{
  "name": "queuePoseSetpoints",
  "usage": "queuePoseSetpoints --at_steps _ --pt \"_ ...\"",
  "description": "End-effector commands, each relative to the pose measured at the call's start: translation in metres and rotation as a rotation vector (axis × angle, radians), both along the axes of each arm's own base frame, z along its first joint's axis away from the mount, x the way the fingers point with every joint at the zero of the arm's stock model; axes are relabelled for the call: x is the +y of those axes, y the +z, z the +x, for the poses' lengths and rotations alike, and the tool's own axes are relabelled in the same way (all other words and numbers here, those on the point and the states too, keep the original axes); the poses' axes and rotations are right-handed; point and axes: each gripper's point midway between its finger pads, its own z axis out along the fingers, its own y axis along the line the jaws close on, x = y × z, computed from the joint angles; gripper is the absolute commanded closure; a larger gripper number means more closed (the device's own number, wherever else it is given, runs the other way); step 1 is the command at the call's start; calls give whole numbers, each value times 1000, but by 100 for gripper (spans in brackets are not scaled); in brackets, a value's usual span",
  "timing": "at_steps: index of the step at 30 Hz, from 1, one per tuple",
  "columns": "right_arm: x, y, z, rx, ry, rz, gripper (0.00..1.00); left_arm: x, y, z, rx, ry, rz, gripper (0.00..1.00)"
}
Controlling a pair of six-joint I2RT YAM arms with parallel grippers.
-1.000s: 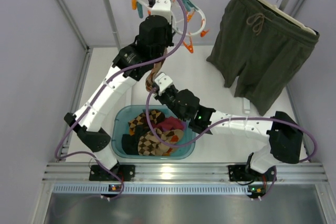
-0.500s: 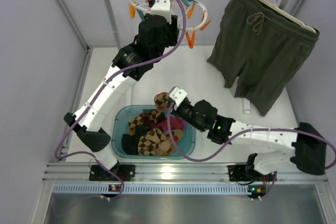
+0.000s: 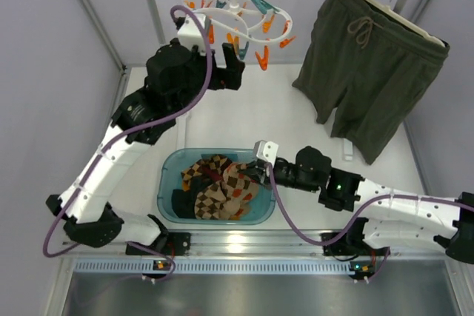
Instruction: Remove the socks clipped to the hanger
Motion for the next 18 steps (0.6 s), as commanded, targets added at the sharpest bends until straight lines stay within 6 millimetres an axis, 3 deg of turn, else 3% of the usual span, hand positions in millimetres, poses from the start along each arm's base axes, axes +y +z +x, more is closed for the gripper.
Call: queuePoseSetpoints --at_steps 1,5,6,7,8,9,11,12,13,14,16,17,18 --pt "6 -19 -15 60 65 -64 100 19 1 -22 -5 1 -51 1" --pt "18 -37 -10 112 52 -112 100 50 -21 -35 14 91 -33 1" --pt "23 -52 -10 154 48 -143 100 63 -18 -45 0 104 -49 2" --pt "28 -58 -9 175 44 -144 100 67 -34 -47 25 116 -35 1" --pt "31 -69 -7 203 31 -154 100 74 -40 -50 30 138 -33 1" --pt "37 -95 -6 261 17 -197 100 80 -44 -55 31 148 -40 1" --pt "46 -116 -6 349 -2 -226 96 96 -59 -68 39 166 -51 1" --pt "49 -141 -6 407 -15 -280 92 103 -63 -71 39 187 -54 1" --pt "51 -150 -7 429 -16 -303 88 113 -63 -81 26 192 -72 1" --pt "54 -153 -7 448 -23 -316 87 117 -79 -82 45 206 -49 1" --pt "54 -155 -2 452 -54 -321 84 130 -89 -88 48 245 -44 1" --pt "54 -148 1 441 -71 -305 75 134 -104 -90 74 255 -10 1" --pt "51 -135 5 422 -90 -278 58 139 -112 -90 86 276 7 1"
